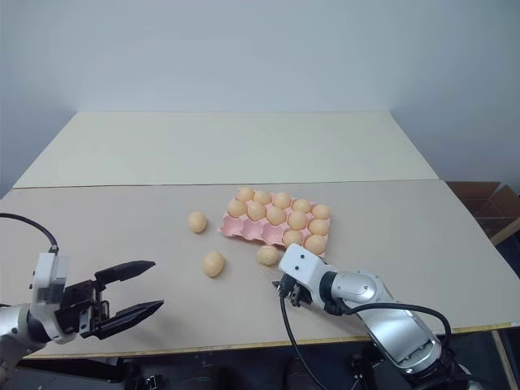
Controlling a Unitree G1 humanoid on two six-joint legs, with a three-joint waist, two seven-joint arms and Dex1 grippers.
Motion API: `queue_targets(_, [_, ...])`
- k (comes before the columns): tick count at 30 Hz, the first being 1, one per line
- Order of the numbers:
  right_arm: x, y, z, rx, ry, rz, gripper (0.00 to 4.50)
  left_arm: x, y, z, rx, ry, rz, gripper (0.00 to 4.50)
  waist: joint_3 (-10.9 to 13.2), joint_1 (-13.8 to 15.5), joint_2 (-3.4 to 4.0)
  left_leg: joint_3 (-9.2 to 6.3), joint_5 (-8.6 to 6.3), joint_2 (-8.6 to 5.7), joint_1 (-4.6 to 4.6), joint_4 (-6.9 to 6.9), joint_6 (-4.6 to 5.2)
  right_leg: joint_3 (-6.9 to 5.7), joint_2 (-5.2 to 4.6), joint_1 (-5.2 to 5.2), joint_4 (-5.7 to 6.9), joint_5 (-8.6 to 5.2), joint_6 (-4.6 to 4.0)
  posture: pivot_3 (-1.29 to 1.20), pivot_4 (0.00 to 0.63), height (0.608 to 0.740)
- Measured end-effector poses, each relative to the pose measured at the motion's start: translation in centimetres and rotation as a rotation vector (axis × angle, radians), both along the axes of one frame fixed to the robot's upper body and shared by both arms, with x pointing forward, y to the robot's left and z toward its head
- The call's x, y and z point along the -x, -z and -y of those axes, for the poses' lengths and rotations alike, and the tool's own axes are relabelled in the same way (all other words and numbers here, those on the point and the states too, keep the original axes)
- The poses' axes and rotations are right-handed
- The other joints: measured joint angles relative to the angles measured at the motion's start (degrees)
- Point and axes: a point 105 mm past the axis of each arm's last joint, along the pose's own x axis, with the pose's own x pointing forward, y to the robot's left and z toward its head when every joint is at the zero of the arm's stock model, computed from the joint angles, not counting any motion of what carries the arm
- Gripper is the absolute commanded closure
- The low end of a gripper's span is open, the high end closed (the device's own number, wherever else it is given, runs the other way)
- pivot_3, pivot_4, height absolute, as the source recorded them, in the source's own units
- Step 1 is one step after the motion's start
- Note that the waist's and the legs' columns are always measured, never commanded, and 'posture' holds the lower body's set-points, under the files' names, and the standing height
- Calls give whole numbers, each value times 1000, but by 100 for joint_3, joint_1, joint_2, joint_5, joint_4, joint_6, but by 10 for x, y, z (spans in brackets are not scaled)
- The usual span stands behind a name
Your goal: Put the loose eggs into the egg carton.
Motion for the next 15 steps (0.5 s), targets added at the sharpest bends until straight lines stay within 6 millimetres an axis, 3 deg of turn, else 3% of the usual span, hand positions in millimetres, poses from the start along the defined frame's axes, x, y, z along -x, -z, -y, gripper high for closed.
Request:
queue_targets(3, [-1, -1, 2, 11, 3, 13, 2257, 0, 0, 0, 2, 0, 1, 0, 0, -1, 0, 0, 0, 0, 0, 0, 0, 0, 0, 0, 0, 0, 0, 0, 150, 740])
queue_targets(6, [-1, -6, 2, -4, -2, 24, 1655, 0, 0, 1, 3, 2, 0, 0, 0, -2, -1, 0, 0, 0, 1, 0, 0, 0, 1, 0, 2, 1, 1, 0, 150, 740])
queue_targets(9, [-1, -24, 1, -20, -20, 84, 776, -1, 1, 1, -2, 2, 3, 0, -1, -3, -1, 0, 0, 0, 2, 1, 0, 0, 1, 0, 3, 4, 6, 0, 150, 740])
queue_targets(15, [-1, -35, -4, -21, -36, 133, 776, -3, -1, 3, -7, 6, 14, 0, -2, -1, -4, 0, 0, 0, 2, 1, 0, 1, 1, 1, 4, 4, 5, 0, 150, 740])
